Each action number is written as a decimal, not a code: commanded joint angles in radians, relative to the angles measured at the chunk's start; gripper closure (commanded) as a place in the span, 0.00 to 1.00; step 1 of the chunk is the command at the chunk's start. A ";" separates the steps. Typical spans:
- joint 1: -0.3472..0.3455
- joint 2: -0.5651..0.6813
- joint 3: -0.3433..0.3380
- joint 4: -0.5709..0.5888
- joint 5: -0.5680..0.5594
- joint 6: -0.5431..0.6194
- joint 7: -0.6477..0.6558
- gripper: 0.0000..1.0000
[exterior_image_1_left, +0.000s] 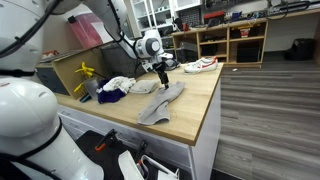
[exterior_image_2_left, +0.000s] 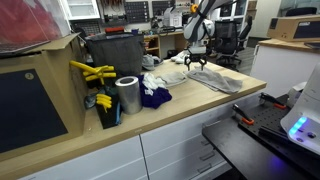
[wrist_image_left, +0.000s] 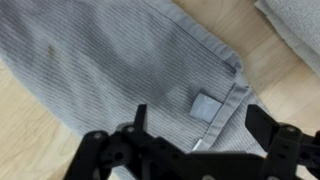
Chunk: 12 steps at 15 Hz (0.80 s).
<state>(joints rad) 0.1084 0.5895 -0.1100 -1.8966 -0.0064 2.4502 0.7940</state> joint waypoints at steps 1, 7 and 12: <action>-0.003 0.048 0.022 0.064 0.057 -0.051 -0.006 0.00; 0.000 0.092 0.052 0.101 0.099 -0.053 -0.028 0.34; 0.003 0.096 0.049 0.119 0.090 -0.059 -0.036 0.73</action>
<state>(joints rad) 0.1117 0.6757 -0.0590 -1.8114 0.0655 2.4289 0.7870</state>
